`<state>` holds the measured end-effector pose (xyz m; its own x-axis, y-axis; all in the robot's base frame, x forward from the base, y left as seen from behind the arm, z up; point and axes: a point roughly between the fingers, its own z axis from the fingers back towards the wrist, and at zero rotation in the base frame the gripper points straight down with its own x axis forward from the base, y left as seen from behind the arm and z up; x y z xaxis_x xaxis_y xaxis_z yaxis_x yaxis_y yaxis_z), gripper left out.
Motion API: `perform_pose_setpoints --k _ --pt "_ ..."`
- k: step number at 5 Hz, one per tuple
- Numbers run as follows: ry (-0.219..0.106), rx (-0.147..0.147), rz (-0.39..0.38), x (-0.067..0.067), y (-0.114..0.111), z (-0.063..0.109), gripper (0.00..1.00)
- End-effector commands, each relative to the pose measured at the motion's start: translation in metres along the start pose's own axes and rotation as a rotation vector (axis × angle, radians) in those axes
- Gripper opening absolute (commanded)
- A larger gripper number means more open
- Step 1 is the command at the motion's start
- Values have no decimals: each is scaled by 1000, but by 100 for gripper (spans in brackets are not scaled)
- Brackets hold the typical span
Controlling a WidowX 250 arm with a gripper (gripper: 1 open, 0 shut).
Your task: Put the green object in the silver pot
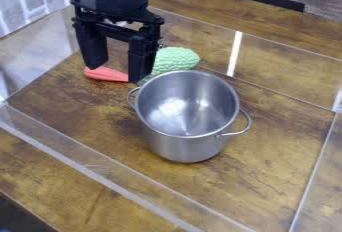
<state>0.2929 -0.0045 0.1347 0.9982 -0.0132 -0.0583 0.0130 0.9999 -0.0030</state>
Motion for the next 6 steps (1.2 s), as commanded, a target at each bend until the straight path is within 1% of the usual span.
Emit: perform_pose_setpoints --k 1,2,3,4,6 --pt "18 3 -87 1 6 -6 100" --pt "6 19 -234 17 10 -5 100" --pt "-11 28 -301 20 6 2 100" --pt "-27 34 -353 22 3 7 100" --pt "-62 44 -414 25 -9 -6 100"
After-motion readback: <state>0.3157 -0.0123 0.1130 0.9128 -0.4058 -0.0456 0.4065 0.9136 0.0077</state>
